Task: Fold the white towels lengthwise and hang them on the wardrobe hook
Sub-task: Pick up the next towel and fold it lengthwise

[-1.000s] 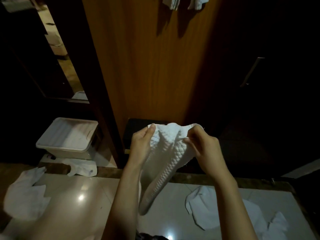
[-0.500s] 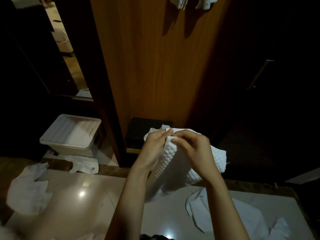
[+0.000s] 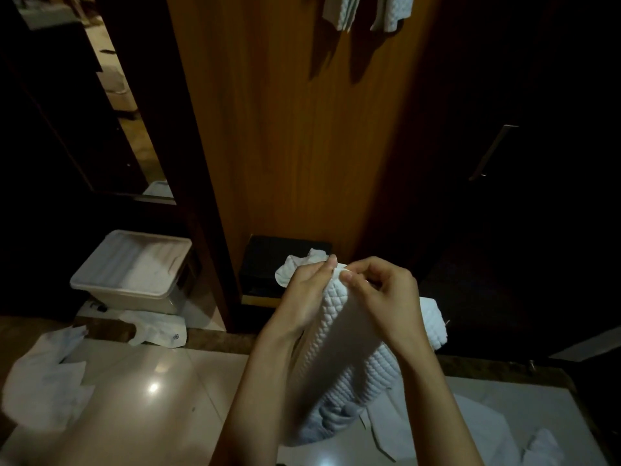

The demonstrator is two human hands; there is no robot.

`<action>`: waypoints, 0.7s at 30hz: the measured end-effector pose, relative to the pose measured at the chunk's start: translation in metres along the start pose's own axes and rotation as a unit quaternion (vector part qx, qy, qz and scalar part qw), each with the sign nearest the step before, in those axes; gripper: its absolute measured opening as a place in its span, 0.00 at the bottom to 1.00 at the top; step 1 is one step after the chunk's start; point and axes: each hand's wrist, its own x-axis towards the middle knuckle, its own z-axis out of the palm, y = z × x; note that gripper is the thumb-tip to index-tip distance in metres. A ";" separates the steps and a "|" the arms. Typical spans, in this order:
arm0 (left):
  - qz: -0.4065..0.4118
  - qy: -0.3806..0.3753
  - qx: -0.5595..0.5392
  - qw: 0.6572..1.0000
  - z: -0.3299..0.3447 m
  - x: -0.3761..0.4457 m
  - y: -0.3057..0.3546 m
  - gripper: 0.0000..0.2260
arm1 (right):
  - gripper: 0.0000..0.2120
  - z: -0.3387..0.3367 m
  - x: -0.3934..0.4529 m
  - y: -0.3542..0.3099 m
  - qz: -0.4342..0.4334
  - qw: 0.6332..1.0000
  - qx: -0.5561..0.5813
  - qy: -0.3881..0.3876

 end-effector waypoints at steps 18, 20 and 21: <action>0.036 -0.037 0.081 0.995 -0.005 -0.014 -0.008 0.17 | 0.06 0.004 -0.018 0.004 0.035 0.998 0.036 0.027; 0.055 -0.019 0.101 0.993 -0.006 -0.015 -0.009 0.16 | 0.04 0.006 -0.019 0.002 0.036 0.998 0.054 0.027; 0.062 -0.010 0.111 0.992 -0.007 -0.016 -0.009 0.16 | 0.05 0.007 -0.019 0.002 0.034 0.997 0.057 0.026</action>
